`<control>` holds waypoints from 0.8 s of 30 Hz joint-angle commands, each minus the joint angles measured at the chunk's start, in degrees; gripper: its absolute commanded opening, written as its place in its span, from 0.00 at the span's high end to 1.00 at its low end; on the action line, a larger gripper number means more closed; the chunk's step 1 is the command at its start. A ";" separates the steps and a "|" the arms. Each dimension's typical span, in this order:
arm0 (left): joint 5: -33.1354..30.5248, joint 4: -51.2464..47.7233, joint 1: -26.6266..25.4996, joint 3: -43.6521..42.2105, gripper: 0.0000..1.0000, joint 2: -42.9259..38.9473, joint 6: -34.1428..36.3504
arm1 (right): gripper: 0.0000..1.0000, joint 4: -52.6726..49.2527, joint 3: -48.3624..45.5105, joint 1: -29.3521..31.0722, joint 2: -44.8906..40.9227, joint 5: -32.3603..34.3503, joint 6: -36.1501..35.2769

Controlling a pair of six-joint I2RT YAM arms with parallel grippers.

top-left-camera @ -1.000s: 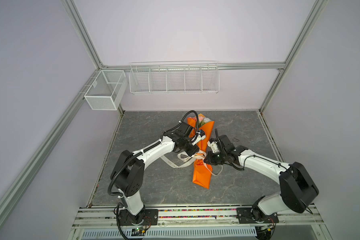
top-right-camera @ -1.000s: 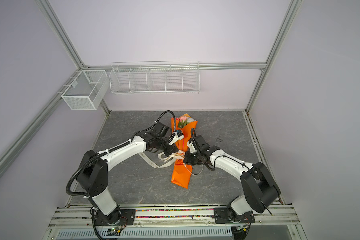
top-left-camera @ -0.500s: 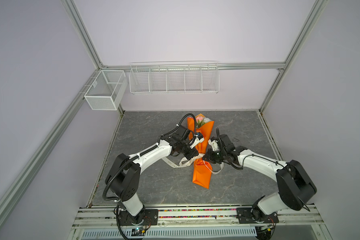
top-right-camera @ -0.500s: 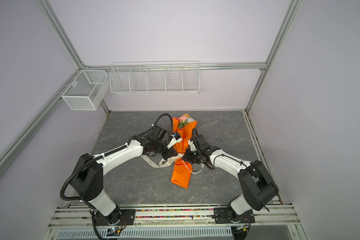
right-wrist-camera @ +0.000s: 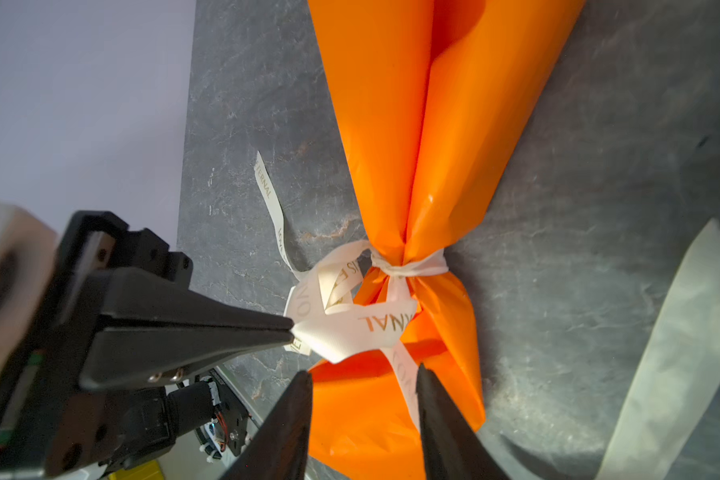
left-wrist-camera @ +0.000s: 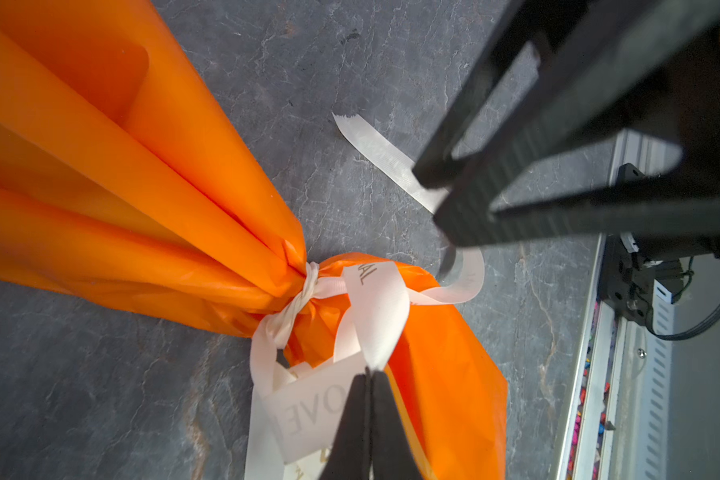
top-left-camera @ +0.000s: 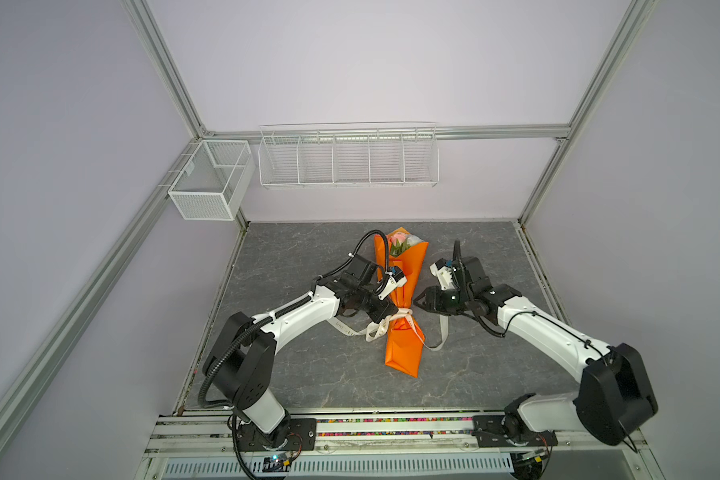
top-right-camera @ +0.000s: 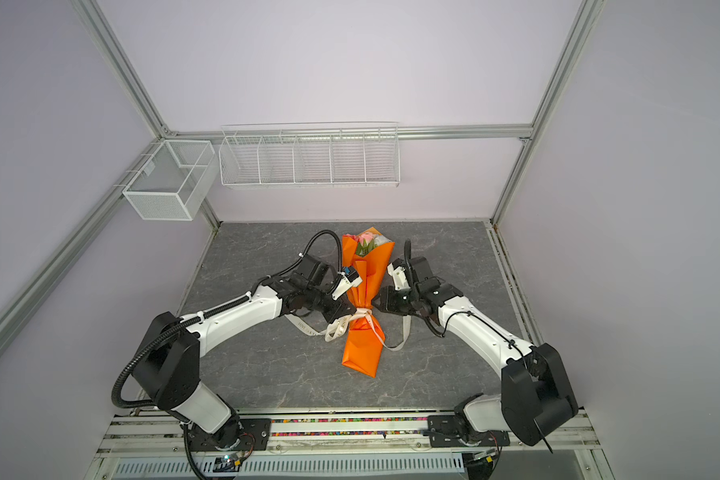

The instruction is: Tie the bouquet of fake flowers

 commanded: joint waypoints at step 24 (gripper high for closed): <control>8.55 -3.02 0.08 1.78 1.00 2.29 6.29 | 0.69 -32.20 24.23 2.89 25.02 -9.19 -33.72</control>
